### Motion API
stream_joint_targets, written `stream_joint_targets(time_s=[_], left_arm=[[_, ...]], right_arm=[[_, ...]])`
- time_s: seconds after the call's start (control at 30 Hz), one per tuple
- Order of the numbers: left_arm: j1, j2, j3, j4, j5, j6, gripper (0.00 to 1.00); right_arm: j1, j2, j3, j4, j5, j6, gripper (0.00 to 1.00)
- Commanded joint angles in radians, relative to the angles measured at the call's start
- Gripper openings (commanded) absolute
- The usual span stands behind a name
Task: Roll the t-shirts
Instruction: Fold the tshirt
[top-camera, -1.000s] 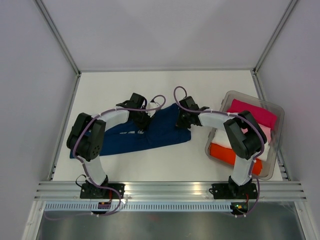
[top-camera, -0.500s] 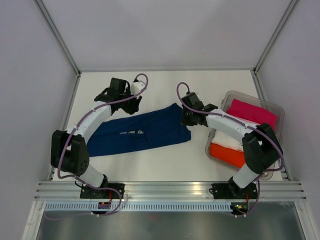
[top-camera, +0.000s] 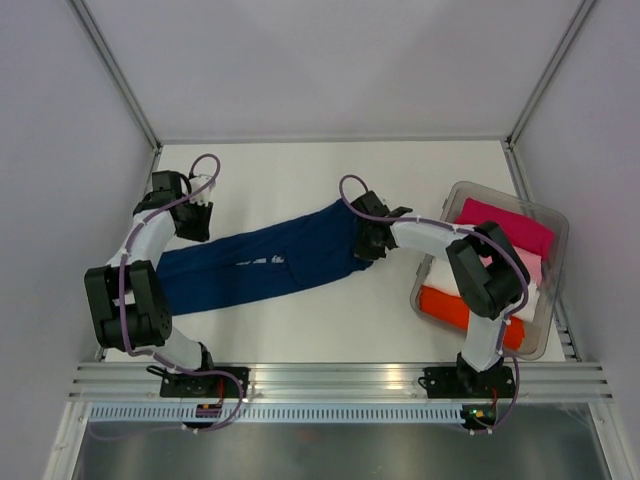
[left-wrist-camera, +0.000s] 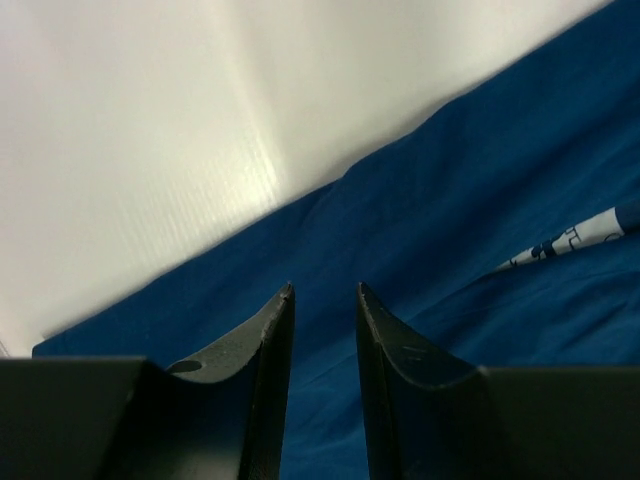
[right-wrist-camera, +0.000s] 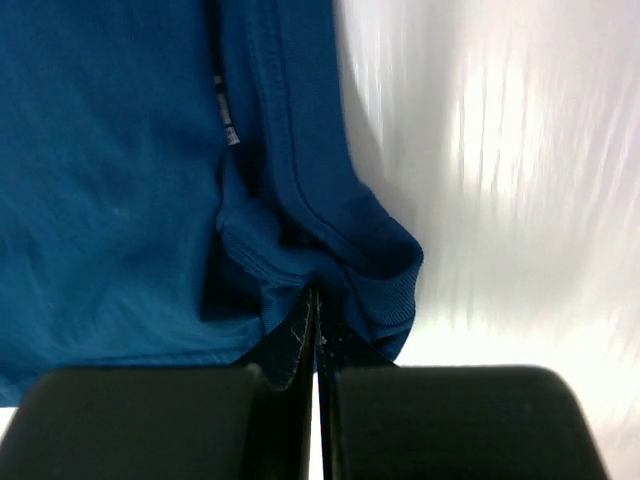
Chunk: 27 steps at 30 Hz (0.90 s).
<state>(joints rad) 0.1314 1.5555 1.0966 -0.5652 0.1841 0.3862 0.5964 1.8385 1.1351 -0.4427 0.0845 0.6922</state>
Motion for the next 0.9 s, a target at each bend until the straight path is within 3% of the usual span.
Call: stream_joint_targets(time_s=[0.0, 0.1, 0.23, 0.37, 0.47, 0.7, 0.87], left_arm=[[0.049, -0.002, 0.039, -0.039, 0.002, 0.005, 0.37], [0.088, 0.003, 0.052, -0.047, -0.009, 0.014, 0.37], [0.131, 0.027, 0.08, -0.07, -0.026, 0.017, 0.37], [0.168, 0.038, 0.092, -0.094, -0.043, 0.031, 0.38], [0.226, 0.038, 0.082, -0.104, -0.044, 0.051, 0.38], [0.309, 0.066, 0.042, -0.101, -0.034, 0.049, 0.38], [0.343, 0.086, 0.026, -0.096, -0.035, 0.052, 0.38]], right_arm=[[-0.056, 0.125, 0.093, -0.016, 0.014, 0.007, 0.0], [-0.105, 0.232, 0.237, -0.051, 0.014, -0.006, 0.0], [-0.181, 0.46, 0.666, -0.181, 0.027, -0.008, 0.0], [-0.21, 0.577, 0.955, -0.289, -0.017, -0.019, 0.0], [-0.213, 0.5, 0.909, -0.242, -0.08, -0.023, 0.01], [-0.219, 0.266, 0.495, 0.016, -0.138, 0.145, 0.37], [-0.219, 0.344, 0.517, 0.006, -0.118, 0.227, 0.43]])
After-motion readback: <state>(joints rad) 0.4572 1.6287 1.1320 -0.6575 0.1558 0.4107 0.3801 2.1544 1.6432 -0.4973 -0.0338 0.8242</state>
